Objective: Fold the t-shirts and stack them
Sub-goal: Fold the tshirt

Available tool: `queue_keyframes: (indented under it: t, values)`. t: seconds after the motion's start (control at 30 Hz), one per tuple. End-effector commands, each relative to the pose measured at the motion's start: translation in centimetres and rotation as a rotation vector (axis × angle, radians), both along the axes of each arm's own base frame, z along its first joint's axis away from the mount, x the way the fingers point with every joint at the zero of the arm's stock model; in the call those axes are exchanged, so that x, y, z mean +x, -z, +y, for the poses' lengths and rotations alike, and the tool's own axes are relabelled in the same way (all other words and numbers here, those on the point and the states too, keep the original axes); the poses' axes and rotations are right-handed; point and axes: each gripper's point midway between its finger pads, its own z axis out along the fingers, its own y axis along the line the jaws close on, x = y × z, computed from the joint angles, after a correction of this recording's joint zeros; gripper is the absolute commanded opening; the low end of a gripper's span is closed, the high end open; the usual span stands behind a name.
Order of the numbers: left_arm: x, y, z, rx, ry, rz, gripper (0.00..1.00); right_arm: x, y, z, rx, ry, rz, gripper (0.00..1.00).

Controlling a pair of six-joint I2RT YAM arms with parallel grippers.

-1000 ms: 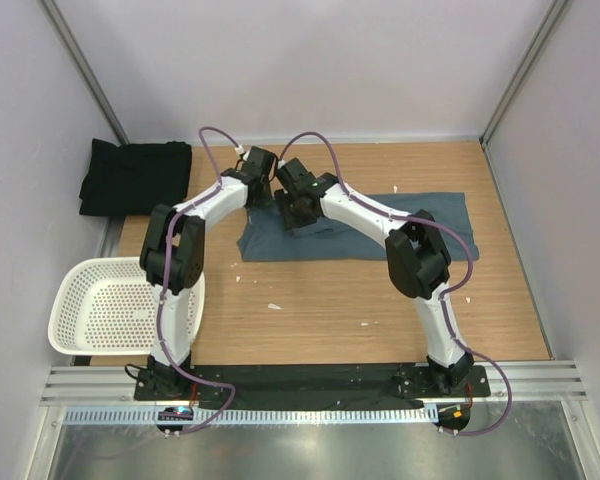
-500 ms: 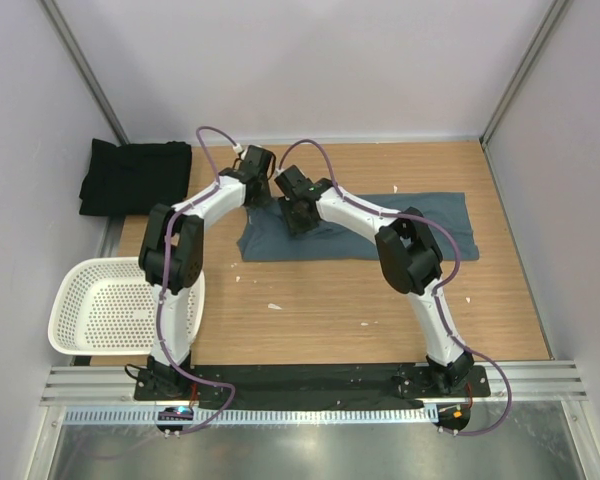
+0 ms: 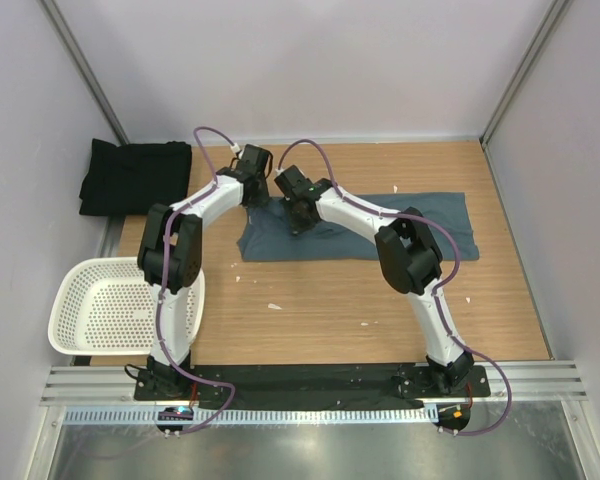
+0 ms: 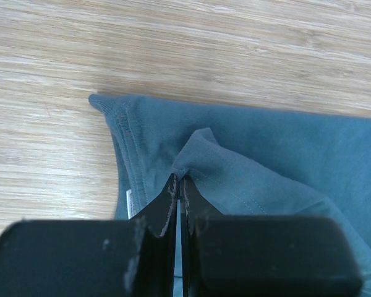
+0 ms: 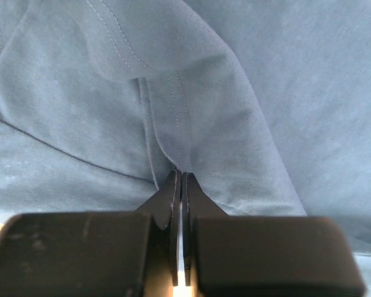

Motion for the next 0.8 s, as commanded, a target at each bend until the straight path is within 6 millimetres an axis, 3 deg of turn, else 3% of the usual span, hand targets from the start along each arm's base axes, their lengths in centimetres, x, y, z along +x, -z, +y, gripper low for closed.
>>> queue_keyframes:
  t: [0.0, 0.13, 0.3, 0.47, 0.77]
  values:
    - [1.2, -3.3, -0.6, -0.062, -0.002, -0.078, 0.00, 1.2, -3.5, -0.1, -0.010, -0.006, -0.089, 0.01]
    - [1.2, -3.6, -1.0, -0.088, -0.003, -0.071, 0.00, 2.5, -7.2, -0.4, 0.001, -0.013, -0.165, 0.01]
    - [1.1, -4.6, -1.7, -0.129, -0.012, -0.064, 0.00, 3.6, -9.9, -1.8, -0.031, -0.006, -0.223, 0.01]
    - [1.0, -4.8, -2.0, -0.164, -0.032, -0.053, 0.00, 4.6, -10.4, -4.1, -0.075, 0.016, -0.248, 0.01]
    - [1.1, -4.7, -2.3, -0.172, -0.038, -0.042, 0.00, 8.1, -11.3, -8.2, -0.057, 0.093, -0.277, 0.01]
